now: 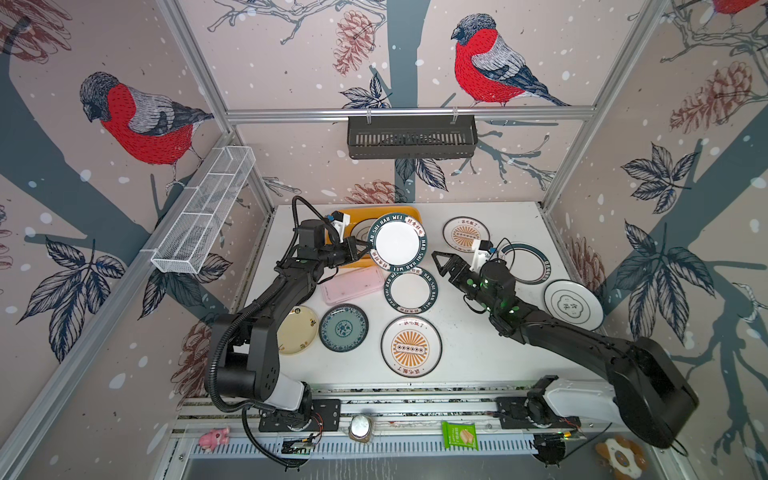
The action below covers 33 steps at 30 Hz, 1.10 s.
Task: Place the plates into the plastic bin on the countertop
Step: 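Lower the plate into the yellow bin with the left gripper while the right withdraws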
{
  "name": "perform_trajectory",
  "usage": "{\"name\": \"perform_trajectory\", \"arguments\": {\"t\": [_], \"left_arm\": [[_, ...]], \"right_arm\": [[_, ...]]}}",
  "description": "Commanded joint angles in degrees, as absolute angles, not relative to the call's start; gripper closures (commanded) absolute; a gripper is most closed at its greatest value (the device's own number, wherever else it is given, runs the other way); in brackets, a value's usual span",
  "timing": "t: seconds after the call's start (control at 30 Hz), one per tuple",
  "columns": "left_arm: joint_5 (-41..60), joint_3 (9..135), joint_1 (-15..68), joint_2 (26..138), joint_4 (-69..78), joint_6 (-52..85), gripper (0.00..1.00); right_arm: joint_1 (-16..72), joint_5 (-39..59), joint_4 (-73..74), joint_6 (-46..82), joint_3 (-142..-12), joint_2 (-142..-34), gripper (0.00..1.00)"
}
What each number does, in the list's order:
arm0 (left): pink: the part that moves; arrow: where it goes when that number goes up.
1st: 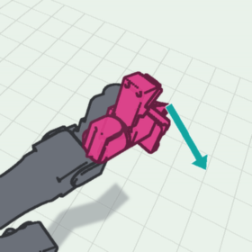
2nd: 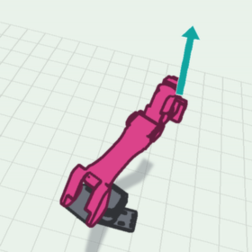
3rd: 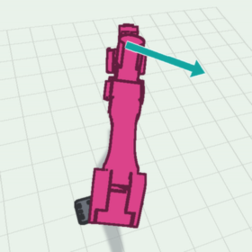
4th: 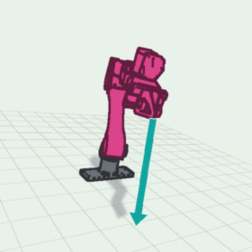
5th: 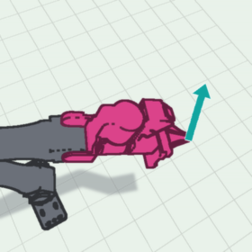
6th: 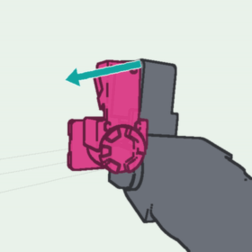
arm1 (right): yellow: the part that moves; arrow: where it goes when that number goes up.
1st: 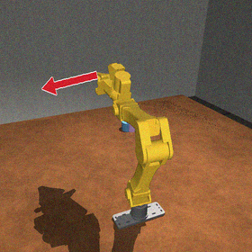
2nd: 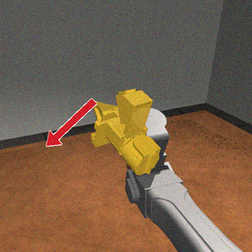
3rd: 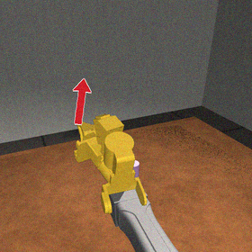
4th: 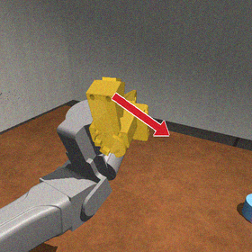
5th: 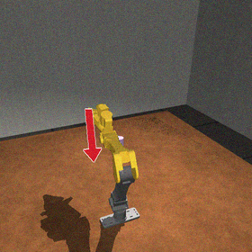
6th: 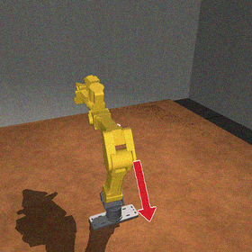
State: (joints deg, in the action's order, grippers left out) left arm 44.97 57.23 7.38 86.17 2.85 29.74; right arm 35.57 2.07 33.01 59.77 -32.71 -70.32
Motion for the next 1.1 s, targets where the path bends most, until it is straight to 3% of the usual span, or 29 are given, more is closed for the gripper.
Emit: {"name": "perform_trajectory", "arguments": {"t": [0.0, 0.23, 0.53, 0.83, 1.07], "left_arm": [[43.70, 60.98, 7.12, 88.15, -4.25, 25.63, 1.00], [36.66, 71.44, 6.96, 94.66, -13.05, 27.48, 1.00], [35.16, 88.55, 5.07, 109.92, -20.75, 28.76, 1.00], [34.18, 98.15, 1.42, 120.56, -25.79, 28.40, 1.00], [34.95, 99.85, 1.20, 124.49, -26.03, 28.60, 1.00]], "right_arm": [[35.60, -2.99, 34.61, 58.28, -30.82, -66.63, 0.00], [35.64, -9.06, 31.65, 56.78, -26.77, -58.56, 0.00], [35.86, -13.46, 28.74, 57.12, -22.46, -49.05, 0.00], [35.95, -20.04, 21.15, 56.76, -19.96, -37.74, 0.00], [35.87, -22.06, 19.37, 56.79, -19.40, -35.83, 0.00]]}}
